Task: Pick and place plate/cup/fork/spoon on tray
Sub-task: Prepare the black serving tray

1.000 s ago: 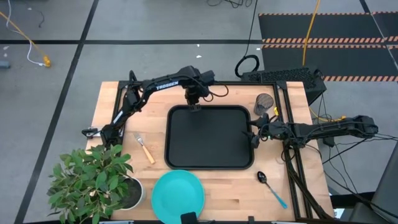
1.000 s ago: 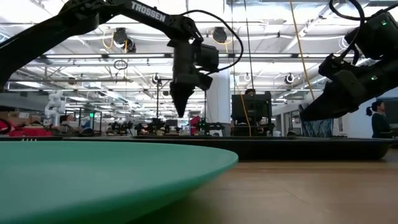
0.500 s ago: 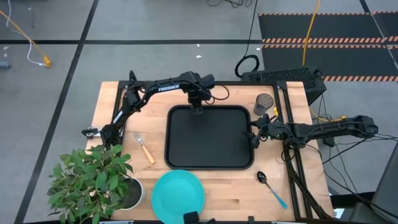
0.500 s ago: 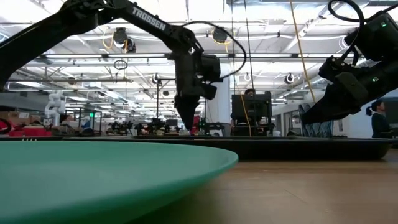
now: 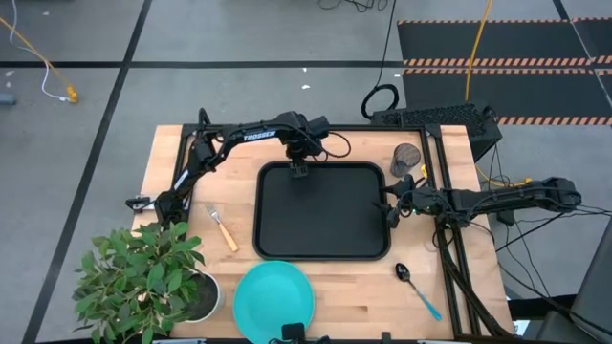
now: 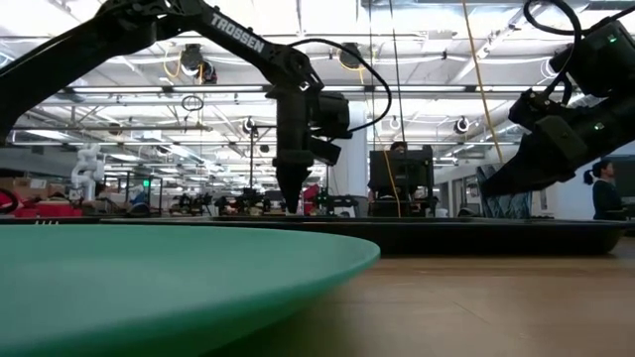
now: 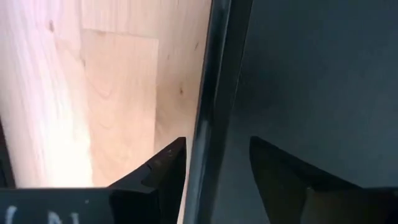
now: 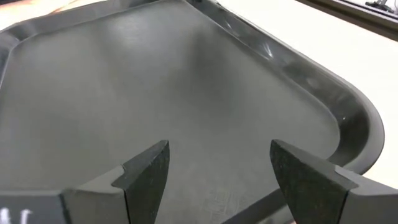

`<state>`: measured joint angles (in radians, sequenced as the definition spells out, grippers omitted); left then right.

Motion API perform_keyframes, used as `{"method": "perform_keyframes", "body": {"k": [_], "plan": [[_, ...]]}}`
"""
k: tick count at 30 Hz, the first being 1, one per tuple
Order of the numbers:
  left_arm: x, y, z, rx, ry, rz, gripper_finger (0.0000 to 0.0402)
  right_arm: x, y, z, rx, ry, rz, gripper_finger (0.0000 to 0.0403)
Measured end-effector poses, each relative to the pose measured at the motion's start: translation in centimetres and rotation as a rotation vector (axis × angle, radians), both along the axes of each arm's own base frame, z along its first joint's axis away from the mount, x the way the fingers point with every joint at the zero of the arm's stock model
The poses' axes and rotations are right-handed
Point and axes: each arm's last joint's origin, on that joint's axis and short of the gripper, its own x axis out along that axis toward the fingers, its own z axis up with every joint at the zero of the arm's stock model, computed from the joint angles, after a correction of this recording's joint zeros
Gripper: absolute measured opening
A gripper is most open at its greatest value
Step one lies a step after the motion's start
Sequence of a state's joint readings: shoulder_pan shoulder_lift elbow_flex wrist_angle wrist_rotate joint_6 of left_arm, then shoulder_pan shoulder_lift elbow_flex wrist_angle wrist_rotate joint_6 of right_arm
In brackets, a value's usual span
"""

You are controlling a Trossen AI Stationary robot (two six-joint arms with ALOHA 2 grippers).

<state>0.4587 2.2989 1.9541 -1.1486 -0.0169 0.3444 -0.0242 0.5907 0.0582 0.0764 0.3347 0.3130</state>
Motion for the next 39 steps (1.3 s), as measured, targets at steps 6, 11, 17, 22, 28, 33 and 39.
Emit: {"method": "perform_keyframes", "body": {"k": [6, 11, 17, 22, 28, 33, 39], "plan": [[-0.7, -0.3, -2.3, -0.024, 0.036, -0.024, 0.0180, 0.0, 0.1, -0.1, 0.024, 0.004, 0.012, 0.0271], [-0.8, -0.7, -2.2, -0.018, 0.034, -0.023, 0.0180, 0.0, 0.1, -0.1, 0.026, 0.005, 0.015, 0.0271], [-1.0, -0.9, -2.2, -0.034, 0.053, -0.020, 0.0179, 0.0, 0.1, -0.1, 0.019, 0.010, 0.019, 0.0271], [-1.0, -1.0, -2.2, -0.038, 0.057, -0.001, 0.0179, 0.0, 0.1, -0.1, 0.011, 0.014, 0.023, 0.0271], [-1.6, -1.3, -2.2, -0.069, 0.119, 0.017, 0.0172, -0.1, 0.1, -0.1, 0.011, 0.017, 0.024, 0.0271], [-1.9, -1.5, -2.2, -0.083, 0.152, 0.023, 0.0124, -0.1, 0.1, -0.1, 0.013, 0.016, 0.023, 0.0271], [-2.3, -1.7, -2.1, -0.106, 0.187, 0.004, 0.0059, -0.1, 0.1, -0.1, 0.011, 0.018, 0.024, 0.0271]]}}
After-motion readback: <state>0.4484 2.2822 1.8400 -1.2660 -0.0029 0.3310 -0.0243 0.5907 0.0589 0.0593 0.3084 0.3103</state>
